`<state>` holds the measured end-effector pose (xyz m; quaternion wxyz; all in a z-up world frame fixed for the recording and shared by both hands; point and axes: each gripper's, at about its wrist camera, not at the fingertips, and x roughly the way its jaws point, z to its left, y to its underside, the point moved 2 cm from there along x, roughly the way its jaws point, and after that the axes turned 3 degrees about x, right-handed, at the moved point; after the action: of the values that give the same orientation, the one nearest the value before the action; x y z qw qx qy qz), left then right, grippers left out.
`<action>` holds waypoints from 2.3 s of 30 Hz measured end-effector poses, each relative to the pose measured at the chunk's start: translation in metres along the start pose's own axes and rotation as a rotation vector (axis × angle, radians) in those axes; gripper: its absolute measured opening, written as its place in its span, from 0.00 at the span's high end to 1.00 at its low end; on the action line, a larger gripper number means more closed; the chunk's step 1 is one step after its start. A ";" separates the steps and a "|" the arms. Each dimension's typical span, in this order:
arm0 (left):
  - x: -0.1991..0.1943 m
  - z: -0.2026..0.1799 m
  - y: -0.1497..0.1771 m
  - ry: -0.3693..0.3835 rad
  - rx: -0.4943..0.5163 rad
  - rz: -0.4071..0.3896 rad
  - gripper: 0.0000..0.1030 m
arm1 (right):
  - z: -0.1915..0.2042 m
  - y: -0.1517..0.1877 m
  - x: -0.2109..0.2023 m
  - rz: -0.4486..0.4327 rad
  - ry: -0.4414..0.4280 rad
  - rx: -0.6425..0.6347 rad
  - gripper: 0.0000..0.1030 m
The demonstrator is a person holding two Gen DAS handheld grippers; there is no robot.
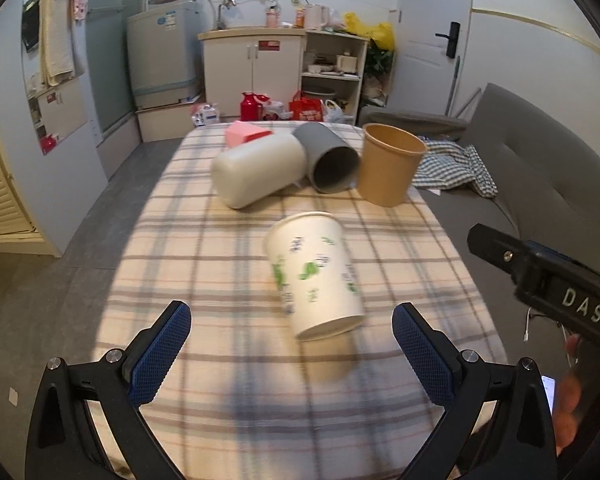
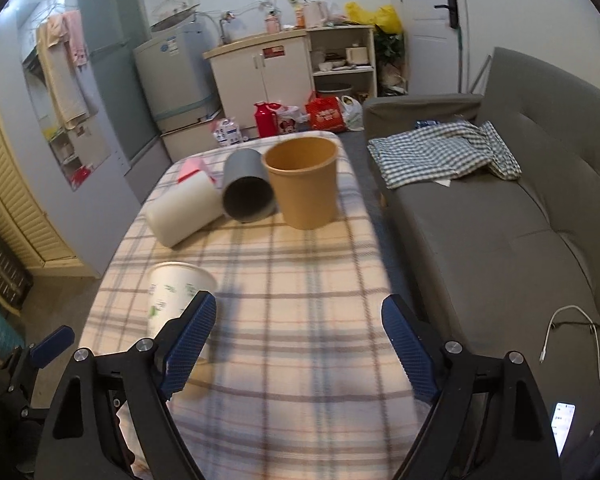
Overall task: Flip cup upside down
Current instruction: 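Grasp the cup body with the left tool while the right tool releases it, then rotate the cup rim-down with the left tool and set it on the table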
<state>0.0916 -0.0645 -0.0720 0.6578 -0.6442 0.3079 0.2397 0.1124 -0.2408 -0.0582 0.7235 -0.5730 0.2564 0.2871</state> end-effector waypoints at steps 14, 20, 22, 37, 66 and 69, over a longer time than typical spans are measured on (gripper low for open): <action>0.047 -0.008 0.002 0.018 -0.032 0.064 0.02 | -0.030 0.014 0.041 0.071 0.009 0.059 0.17; 0.059 -0.010 0.007 0.049 -0.030 0.104 0.23 | -0.030 0.019 0.049 0.089 0.003 0.068 0.17; 0.064 -0.009 0.009 0.058 -0.030 0.130 0.38 | -0.028 0.019 0.050 0.092 0.004 0.066 0.17; 0.031 -0.002 -0.012 0.033 0.070 0.112 0.45 | -0.016 0.017 0.030 0.067 0.006 0.045 0.17; 0.027 0.014 0.006 0.022 0.149 0.216 0.45 | -0.007 0.025 0.020 0.088 -0.028 0.046 0.17; 0.020 0.012 -0.007 0.022 0.178 0.197 0.45 | -0.008 0.024 0.021 0.087 -0.030 0.050 0.17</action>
<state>0.1116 -0.0543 -0.0813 0.6823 -0.5525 0.3969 0.2678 0.1098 -0.2418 -0.0914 0.7282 -0.5388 0.2774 0.3202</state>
